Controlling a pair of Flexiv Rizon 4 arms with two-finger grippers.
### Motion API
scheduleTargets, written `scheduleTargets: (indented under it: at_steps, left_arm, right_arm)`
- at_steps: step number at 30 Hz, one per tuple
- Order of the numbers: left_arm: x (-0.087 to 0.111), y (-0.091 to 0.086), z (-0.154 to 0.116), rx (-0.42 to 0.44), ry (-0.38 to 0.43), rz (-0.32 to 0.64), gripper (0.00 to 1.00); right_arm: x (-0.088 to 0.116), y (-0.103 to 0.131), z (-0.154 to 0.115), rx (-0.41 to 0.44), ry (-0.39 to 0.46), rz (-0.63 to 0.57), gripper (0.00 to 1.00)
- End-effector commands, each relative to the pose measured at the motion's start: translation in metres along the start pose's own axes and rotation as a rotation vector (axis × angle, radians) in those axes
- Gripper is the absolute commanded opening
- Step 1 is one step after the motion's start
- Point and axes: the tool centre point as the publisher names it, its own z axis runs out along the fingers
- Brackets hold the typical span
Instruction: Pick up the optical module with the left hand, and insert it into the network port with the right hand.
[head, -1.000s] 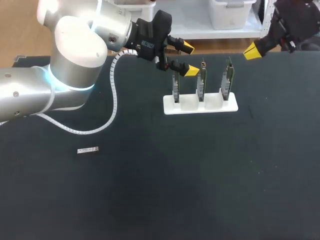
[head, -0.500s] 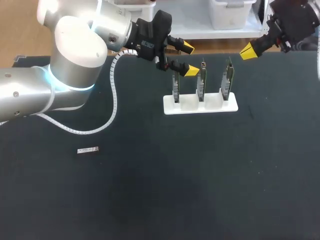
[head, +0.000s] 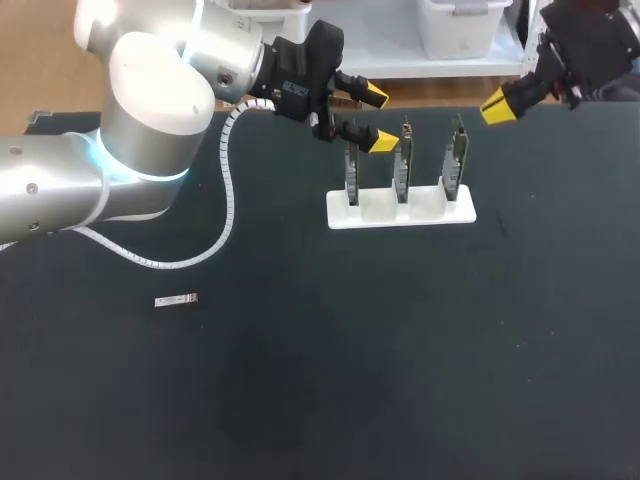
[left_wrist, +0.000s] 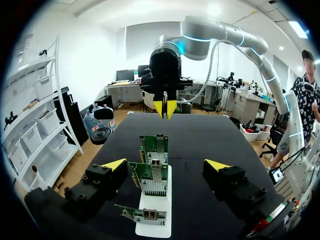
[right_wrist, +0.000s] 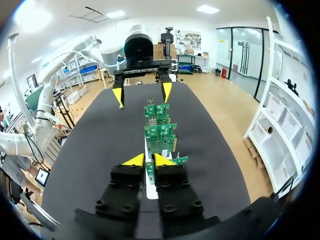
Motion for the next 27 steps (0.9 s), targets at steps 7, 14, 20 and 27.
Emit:
scheduleTargets:
  at_steps: [7, 14, 20, 27]
  left_arm:
    - [-0.001, 0.001, 0.001, 0.002, 0.006, -0.002, 1.00]
    - [-0.001, 0.001, 0.001, 0.002, 0.006, -0.002, 1.00]
    - [-0.005, 0.010, -0.019, -0.066, 0.008, 0.030, 1.00]
    - [-0.001, 0.022, -0.059, -0.165, 0.039, 0.049, 1.00]
  right_arm:
    - [0.000, 0.003, 0.000, 0.009, 0.002, 0.000, 1.00]
    - [0.000, 0.003, 0.000, 0.009, 0.002, 0.000, 1.00]
    - [0.000, 0.003, 0.000, 0.009, 0.002, 0.000, 1.00]
    - [0.000, 0.003, 0.000, 0.009, 0.002, 0.000, 1.00]
